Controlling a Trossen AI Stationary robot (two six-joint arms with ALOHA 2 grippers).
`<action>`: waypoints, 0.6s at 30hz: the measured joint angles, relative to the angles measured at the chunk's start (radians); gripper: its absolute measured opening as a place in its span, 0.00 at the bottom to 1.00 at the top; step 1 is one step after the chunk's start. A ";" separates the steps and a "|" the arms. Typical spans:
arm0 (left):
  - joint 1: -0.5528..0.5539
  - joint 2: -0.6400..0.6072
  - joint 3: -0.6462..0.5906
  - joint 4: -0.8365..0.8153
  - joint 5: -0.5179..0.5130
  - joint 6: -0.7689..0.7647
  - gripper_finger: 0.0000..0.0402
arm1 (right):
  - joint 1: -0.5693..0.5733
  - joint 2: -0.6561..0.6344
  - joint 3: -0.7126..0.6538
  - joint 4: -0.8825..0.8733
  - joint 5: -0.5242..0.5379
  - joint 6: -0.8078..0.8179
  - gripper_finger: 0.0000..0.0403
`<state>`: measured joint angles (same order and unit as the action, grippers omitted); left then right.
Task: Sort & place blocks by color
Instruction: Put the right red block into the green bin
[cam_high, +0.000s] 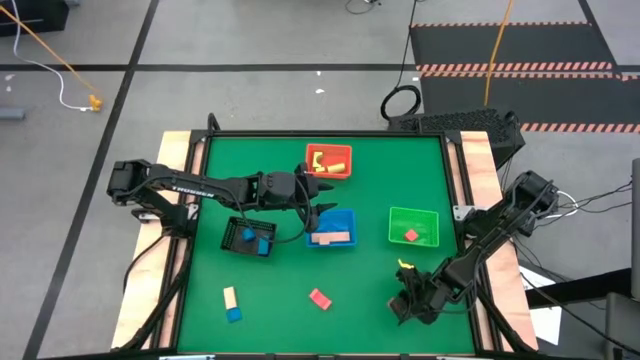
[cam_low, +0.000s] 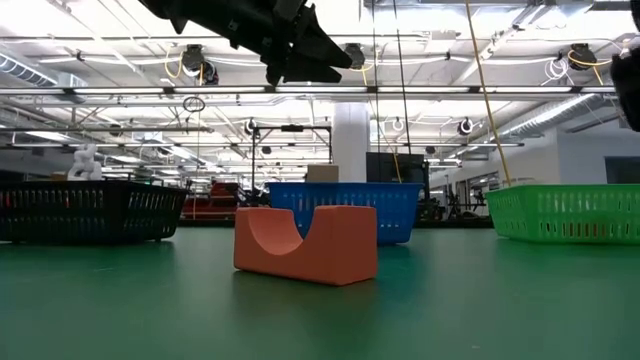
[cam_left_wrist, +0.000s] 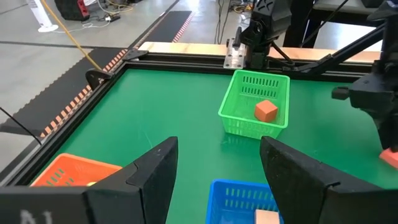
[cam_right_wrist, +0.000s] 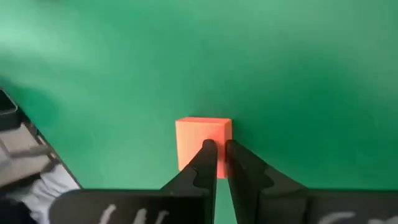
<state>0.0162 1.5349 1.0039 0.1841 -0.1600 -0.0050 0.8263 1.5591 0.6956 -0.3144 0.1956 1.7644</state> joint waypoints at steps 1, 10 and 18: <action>0.000 0.000 0.000 0.000 0.000 0.000 0.57 | -0.002 -0.007 0.000 0.016 0.012 -0.048 0.04; 0.000 0.000 0.000 -0.017 0.000 -0.013 0.57 | -0.023 -0.008 -0.001 0.179 0.193 -0.528 0.05; 0.000 0.000 0.000 -0.033 0.000 -0.031 0.57 | -0.078 -0.009 -0.002 0.219 0.196 -0.733 0.06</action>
<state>0.0162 1.5349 1.0039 0.1513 -0.1600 -0.0363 0.7479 1.5500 0.6937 -0.0955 0.3913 1.0316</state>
